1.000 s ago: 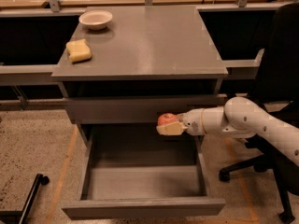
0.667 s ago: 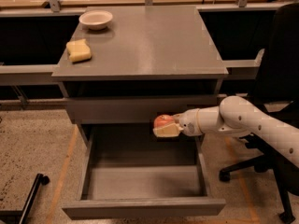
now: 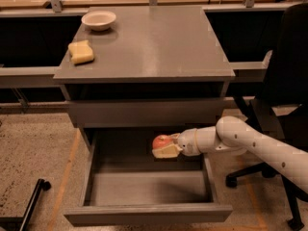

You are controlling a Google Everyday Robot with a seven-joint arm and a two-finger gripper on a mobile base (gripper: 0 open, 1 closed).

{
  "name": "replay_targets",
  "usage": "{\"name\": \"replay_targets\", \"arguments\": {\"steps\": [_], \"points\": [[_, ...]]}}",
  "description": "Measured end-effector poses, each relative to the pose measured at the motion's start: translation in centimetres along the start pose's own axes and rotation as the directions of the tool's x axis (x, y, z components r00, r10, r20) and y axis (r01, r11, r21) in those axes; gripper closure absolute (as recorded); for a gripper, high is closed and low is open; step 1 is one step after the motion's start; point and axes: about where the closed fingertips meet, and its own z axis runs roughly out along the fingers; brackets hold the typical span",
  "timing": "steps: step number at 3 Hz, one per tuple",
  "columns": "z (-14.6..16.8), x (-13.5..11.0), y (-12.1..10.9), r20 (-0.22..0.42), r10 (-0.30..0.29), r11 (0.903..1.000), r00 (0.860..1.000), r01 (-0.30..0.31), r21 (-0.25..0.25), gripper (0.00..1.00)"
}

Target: Place apple into middle drawer

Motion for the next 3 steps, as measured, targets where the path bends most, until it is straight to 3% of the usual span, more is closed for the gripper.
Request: {"name": "replay_targets", "arguments": {"steps": [1, 3], "points": [[3.6, 2.9, 1.2, 0.039, 0.11, 0.9884, 0.993, -0.105, -0.11, 1.0], [5.1, 4.0, 0.5, -0.048, 0.004, 0.9998, 0.999, -0.005, -0.02, 1.0]]}}
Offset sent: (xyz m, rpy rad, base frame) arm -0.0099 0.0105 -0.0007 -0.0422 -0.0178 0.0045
